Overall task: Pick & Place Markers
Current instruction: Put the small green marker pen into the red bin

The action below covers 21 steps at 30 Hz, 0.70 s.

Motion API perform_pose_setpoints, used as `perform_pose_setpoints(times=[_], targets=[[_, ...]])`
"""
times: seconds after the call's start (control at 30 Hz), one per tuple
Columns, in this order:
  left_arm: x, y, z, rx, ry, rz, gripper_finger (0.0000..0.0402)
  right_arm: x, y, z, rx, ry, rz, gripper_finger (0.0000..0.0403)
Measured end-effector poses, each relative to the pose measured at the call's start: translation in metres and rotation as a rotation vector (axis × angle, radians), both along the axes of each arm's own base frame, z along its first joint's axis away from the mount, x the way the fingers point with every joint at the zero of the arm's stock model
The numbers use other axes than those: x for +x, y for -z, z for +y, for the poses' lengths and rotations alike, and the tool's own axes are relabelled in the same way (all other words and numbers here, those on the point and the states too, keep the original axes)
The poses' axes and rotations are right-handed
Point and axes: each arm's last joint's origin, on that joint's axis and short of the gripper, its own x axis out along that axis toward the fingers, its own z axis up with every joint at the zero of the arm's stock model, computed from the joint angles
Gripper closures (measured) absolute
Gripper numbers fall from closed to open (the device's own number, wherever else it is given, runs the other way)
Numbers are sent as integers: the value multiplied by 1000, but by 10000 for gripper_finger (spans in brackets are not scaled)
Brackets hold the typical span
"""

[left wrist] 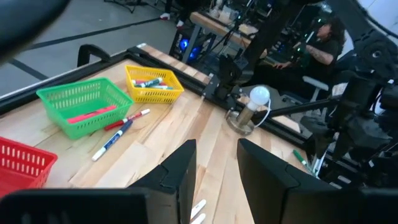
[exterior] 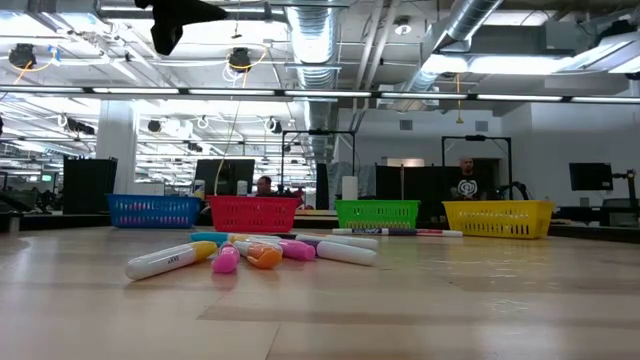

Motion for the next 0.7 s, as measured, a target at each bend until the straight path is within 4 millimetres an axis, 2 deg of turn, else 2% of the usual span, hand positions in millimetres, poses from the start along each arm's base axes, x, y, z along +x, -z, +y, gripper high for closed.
perform_pose_setpoints(times=[0.13, 0.43, 0.7], targets=[[6, 5, -1, 5, 0, 32, 286, -13, 12, 16, 15, -55, 6, 211], [22, 20, -3, -28, -13, 104, 286, -27, 69, 59, 14, -183, 128, 213], [23, 21, -3, -49, -19, 109, 286, -21, 88, 85, 4, -224, 136, 222]])
